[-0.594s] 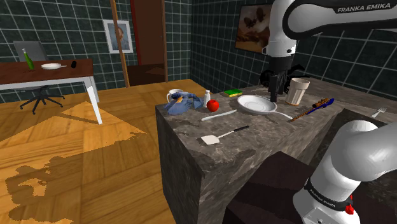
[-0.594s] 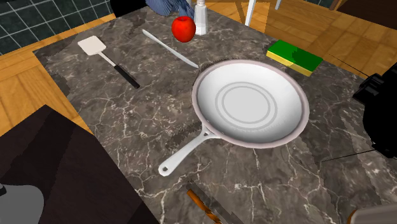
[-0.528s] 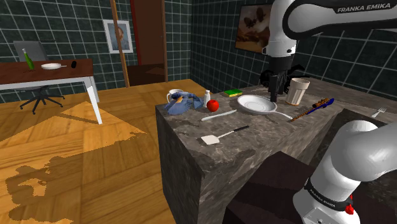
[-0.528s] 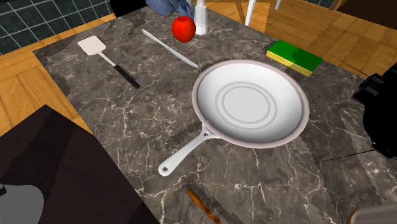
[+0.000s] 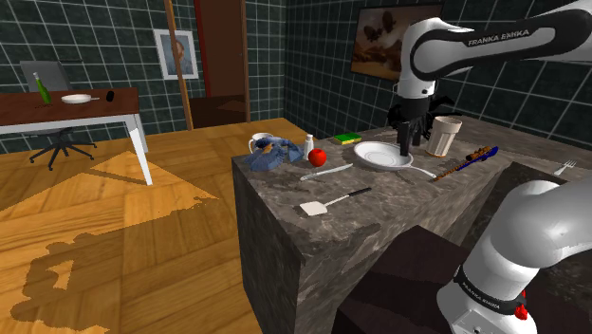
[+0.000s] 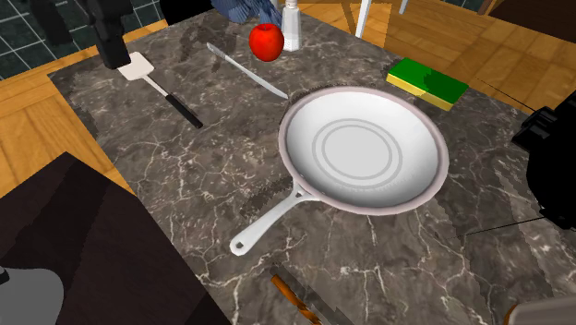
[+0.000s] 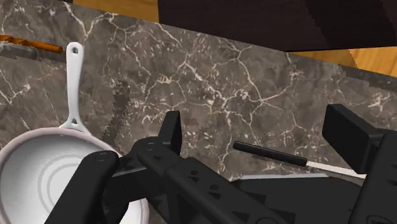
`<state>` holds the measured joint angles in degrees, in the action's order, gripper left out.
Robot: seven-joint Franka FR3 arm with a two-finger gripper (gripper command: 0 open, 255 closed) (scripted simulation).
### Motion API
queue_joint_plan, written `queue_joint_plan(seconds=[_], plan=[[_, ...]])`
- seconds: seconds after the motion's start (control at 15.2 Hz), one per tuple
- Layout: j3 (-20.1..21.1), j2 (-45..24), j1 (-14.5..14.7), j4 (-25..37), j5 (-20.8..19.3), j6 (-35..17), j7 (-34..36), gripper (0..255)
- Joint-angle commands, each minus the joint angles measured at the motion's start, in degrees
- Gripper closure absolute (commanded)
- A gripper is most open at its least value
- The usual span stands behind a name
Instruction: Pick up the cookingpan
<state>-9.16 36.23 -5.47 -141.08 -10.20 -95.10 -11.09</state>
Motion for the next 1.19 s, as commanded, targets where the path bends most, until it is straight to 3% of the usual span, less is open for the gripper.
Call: queue_joint_plan(seconds=[0.0, 0.59, 1.12], plan=[[-2.04, -2.12, -1.28, -0.07, -1.36, -2.68, -1.02, 0], [-11.05, -15.0, -5.76, 2.38, -4.59, -15.12, -5.35, 0], [-18.17, -28.95, -8.65, 8.28, -2.24, -24.54, -10.78, 0]])
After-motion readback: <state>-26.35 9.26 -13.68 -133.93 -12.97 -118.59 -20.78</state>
